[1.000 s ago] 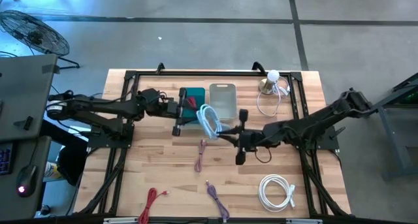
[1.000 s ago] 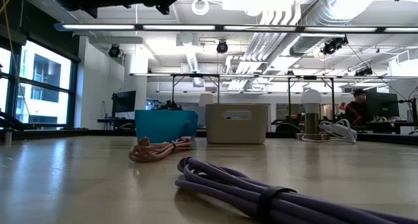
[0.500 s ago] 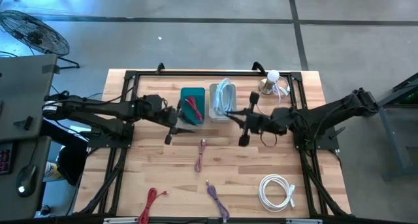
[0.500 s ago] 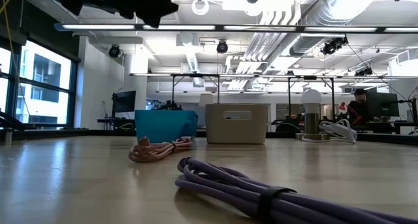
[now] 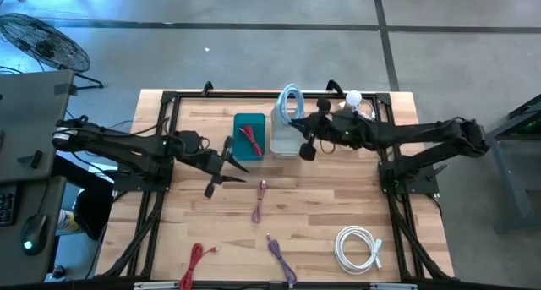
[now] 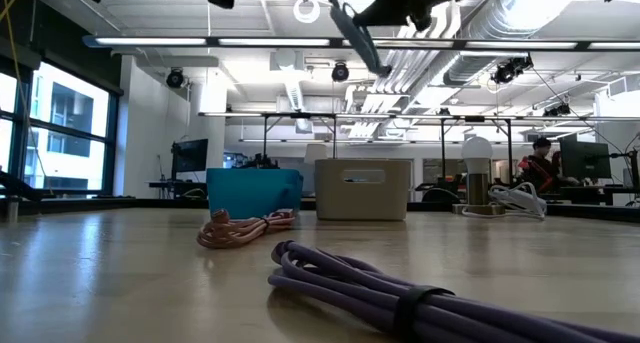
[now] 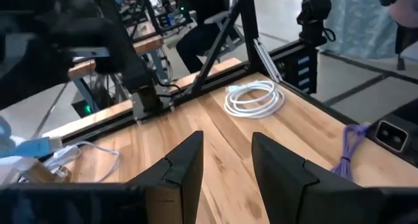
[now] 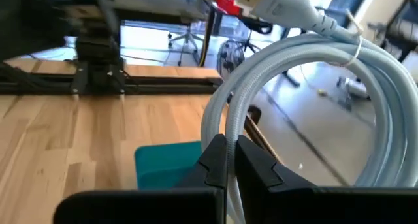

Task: Pick & Place USB Port
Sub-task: Put the blue HDMI into the white bin

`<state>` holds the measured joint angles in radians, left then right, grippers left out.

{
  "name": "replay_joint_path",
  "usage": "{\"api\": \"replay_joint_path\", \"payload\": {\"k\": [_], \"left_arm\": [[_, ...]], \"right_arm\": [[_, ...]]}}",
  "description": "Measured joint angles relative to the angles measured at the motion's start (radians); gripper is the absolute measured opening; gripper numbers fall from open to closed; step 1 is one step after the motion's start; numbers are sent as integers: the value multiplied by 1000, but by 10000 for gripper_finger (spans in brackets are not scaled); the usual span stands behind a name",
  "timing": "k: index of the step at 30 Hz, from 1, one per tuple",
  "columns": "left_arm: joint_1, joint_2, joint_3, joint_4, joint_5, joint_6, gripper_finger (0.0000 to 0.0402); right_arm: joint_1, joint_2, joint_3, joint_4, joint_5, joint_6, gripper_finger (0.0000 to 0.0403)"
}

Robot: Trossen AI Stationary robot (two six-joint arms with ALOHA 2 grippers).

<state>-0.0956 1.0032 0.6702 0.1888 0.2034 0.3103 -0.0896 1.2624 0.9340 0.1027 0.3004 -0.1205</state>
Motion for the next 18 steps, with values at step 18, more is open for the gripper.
{"api": "replay_joint_path", "payload": {"k": [18], "left_arm": [[-18, -15, 0, -35, -38, 8, 126]], "right_arm": [[-73, 199, 0, -30, -91, 226, 5]]}}
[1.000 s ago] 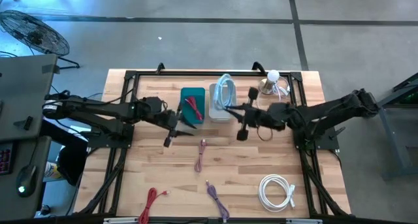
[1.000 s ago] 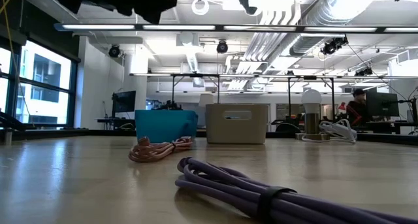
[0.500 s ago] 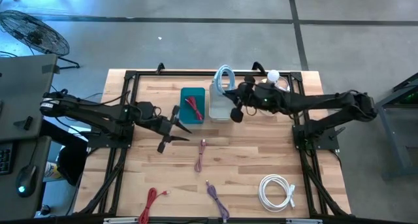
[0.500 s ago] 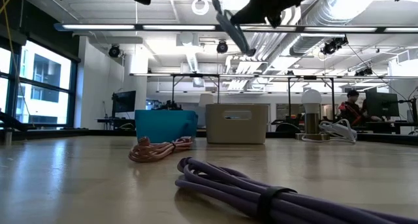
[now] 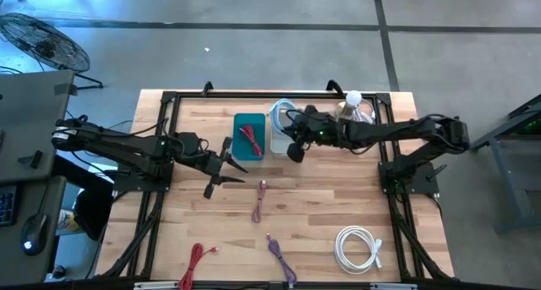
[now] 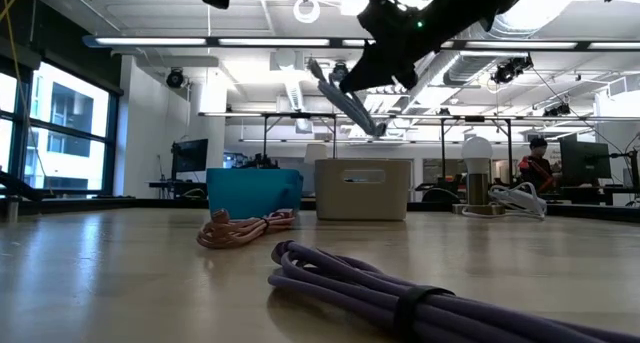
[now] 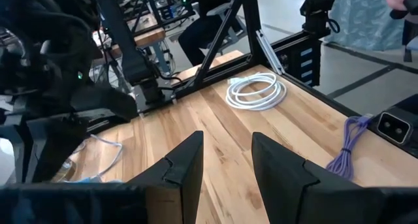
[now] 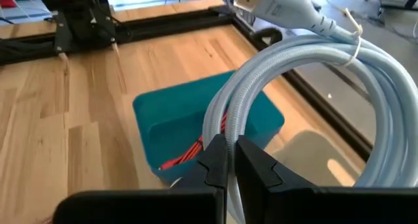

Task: Pick & Place USB Port
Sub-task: Put the blue HDMI into the white bin

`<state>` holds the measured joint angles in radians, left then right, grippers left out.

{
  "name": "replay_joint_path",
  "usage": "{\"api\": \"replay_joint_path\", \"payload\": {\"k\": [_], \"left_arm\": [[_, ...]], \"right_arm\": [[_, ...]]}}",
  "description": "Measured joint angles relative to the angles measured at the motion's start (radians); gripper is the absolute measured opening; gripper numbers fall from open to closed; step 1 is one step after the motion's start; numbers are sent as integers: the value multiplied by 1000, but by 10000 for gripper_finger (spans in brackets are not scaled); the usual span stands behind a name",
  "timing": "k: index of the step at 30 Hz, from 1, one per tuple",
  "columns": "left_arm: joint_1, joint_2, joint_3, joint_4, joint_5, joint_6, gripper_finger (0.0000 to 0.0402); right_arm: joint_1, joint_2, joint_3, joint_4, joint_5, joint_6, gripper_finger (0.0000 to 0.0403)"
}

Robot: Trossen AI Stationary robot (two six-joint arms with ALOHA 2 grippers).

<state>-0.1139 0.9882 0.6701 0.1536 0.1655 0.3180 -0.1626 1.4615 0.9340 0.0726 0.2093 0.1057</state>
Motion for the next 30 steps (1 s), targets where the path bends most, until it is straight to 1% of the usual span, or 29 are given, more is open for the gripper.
{"api": "replay_joint_path", "payload": {"k": [5, 10, 15, 20, 24, 30], "left_arm": [[0, 0, 0, 1, 4, 0, 126], [0, 0, 0, 1, 7, 0, 126], [0, 0, 0, 1, 4, 0, 126], [0, 0, 0, 1, 3, -5, 126], [0, 0, 0, 1, 3, -8, 126], [0, 0, 0, 1, 3, -8, 126]], "right_arm": [[1, 6, 0, -82, -8, 60, 5], [-8, 6, 0, -167, -62, 130, 5], [-10, 6, 0, -181, -110, 157, 5], [-14, 6, 0, -189, -122, 165, 5], [-27, 6, 0, -190, -160, 168, 7], [-30, 6, 0, -187, -138, 167, 62]]}}
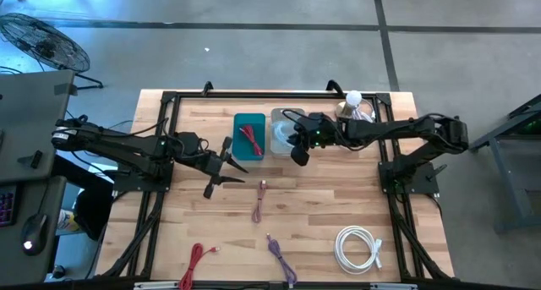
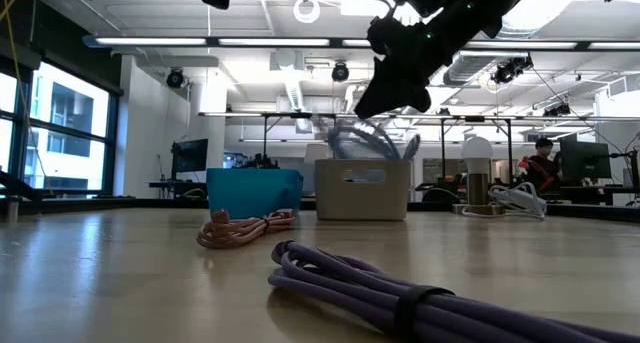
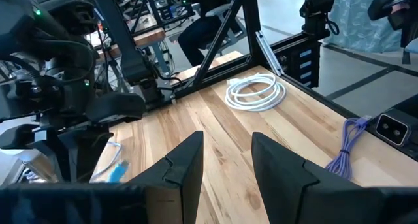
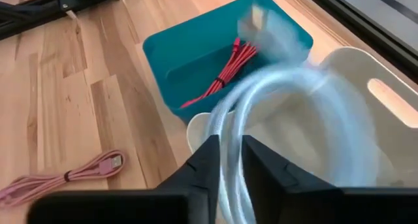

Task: Pick & Place USB Port
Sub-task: Put the blue HDMI into the white bin, then put the pink charger cable into the blue bin

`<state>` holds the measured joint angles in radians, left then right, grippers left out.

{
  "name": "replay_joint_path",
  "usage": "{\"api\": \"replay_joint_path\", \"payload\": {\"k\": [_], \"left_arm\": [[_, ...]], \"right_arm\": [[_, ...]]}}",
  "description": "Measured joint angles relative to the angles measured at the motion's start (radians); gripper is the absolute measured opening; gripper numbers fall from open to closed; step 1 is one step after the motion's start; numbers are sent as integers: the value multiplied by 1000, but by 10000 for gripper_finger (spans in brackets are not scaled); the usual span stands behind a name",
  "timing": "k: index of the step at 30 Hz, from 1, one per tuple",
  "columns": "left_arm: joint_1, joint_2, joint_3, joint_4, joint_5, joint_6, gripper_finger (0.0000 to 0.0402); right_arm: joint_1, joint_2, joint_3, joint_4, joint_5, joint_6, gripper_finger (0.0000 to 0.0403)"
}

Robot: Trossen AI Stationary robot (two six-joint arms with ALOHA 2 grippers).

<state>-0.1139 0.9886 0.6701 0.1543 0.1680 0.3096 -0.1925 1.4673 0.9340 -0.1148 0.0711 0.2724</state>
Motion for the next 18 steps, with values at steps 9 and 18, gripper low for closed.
{"api": "replay_joint_path", "payload": {"k": [9, 18], "left_arm": [[0, 0, 0, -1, 0, 0, 126], [0, 0, 0, -17, -1, -1, 126]], "right_arm": [[1, 0, 0, 13, -4, -14, 84], [3, 0, 0, -13, -56, -29, 84]]}}
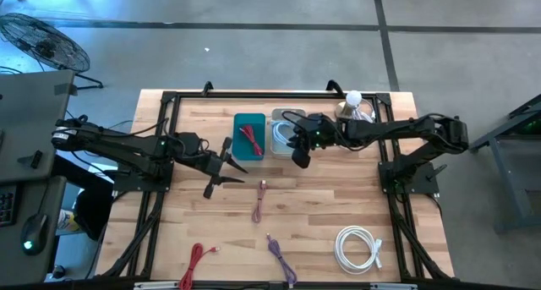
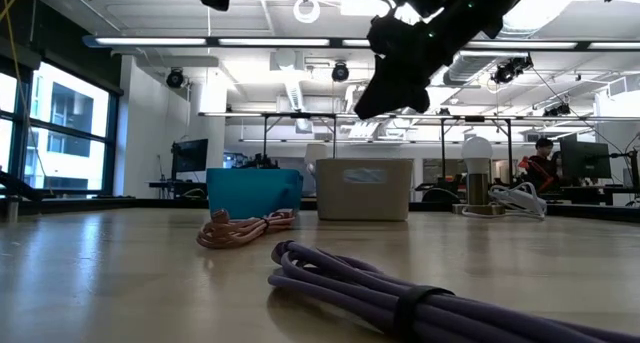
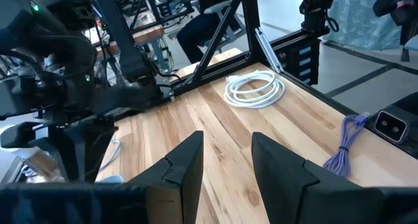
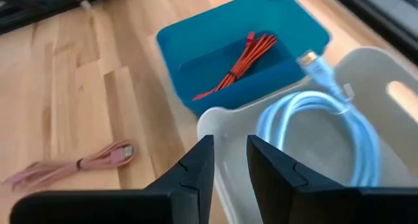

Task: Pick & Place USB Port
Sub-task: Put the pink charger cable into the blue bin

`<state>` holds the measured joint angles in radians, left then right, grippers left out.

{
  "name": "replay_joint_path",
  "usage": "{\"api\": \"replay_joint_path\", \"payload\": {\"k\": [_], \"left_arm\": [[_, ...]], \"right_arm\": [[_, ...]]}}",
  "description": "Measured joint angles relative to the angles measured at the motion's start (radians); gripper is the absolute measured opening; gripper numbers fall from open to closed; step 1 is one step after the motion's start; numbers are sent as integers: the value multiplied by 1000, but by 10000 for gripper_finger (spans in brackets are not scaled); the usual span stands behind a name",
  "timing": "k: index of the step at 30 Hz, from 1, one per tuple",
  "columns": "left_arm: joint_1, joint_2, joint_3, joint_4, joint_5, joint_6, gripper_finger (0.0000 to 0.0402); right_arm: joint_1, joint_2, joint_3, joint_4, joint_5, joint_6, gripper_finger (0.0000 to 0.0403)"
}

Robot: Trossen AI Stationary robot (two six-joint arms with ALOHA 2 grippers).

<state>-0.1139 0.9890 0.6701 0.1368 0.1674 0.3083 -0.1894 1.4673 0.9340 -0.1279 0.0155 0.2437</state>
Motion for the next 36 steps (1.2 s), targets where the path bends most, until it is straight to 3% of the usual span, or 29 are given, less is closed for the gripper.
{"api": "replay_joint_path", "payload": {"k": [7, 18, 27, 36], "left_arm": [[1, 0, 0, -127, -7, -38, 126], [1, 0, 0, -274, 11, -86, 126], [1, 11, 0, -306, -20, -123, 126], [1, 26, 0, -330, 12, -131, 127]], "right_arm": [[69, -7, 0, -11, -53, -81, 85], [304, -136, 0, -10, -49, -114, 84], [517, -209, 0, -84, 182, -148, 84], [608, -205, 0, -136, 229, -87, 84]]}}
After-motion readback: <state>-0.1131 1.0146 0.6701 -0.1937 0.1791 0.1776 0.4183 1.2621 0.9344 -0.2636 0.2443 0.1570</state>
